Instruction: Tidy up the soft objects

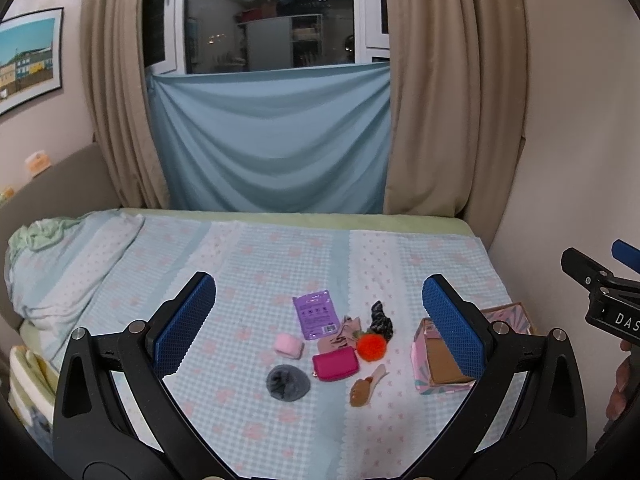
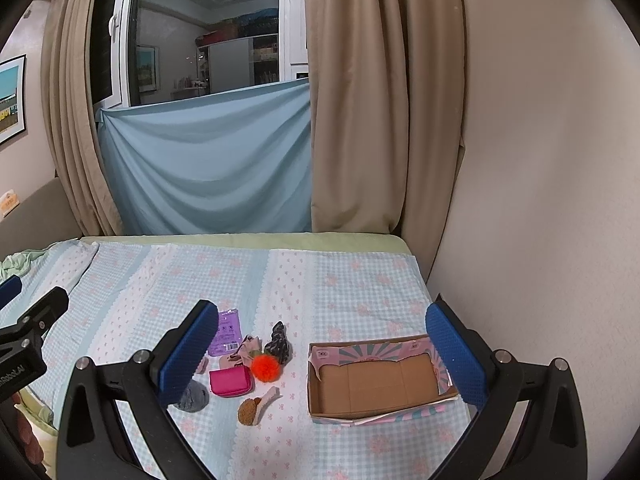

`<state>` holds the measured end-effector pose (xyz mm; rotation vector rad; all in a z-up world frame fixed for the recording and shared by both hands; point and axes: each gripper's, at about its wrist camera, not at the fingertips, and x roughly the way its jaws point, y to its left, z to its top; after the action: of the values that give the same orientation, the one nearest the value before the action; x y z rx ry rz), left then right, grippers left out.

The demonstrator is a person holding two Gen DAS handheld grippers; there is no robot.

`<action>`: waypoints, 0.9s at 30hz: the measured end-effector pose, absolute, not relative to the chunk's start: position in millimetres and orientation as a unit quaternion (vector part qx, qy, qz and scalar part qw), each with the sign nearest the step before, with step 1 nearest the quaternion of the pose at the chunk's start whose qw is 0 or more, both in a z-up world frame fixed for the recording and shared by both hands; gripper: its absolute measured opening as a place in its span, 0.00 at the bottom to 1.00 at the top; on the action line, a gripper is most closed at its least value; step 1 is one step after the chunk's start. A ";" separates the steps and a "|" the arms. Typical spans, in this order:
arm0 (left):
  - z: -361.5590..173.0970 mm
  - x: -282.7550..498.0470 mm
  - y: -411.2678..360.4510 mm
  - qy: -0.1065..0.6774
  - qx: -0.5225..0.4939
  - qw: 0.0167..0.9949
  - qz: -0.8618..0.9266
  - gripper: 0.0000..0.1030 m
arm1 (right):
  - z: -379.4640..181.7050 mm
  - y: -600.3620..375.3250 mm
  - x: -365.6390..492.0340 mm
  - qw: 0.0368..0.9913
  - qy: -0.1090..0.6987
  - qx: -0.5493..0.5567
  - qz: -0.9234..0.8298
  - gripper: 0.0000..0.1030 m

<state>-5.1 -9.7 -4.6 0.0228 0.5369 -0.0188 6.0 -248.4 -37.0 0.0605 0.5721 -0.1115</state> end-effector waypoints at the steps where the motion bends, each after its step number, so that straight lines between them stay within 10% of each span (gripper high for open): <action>1: -4.4 -4.7 -9.7 0.265 0.011 0.964 -0.010 0.99 | -37.2 -249.5 6.1 0.957 0.282 0.030 -0.054 1.00; 27: -6.5 -3.1 -8.8 0.267 0.010 0.963 -0.014 0.99 | -36.1 -249.4 3.0 0.957 0.281 0.033 -0.060 1.00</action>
<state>-3.1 -8.8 -6.6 0.0195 0.5415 -0.0290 3.0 -249.4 -36.1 0.0666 0.5708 -0.1224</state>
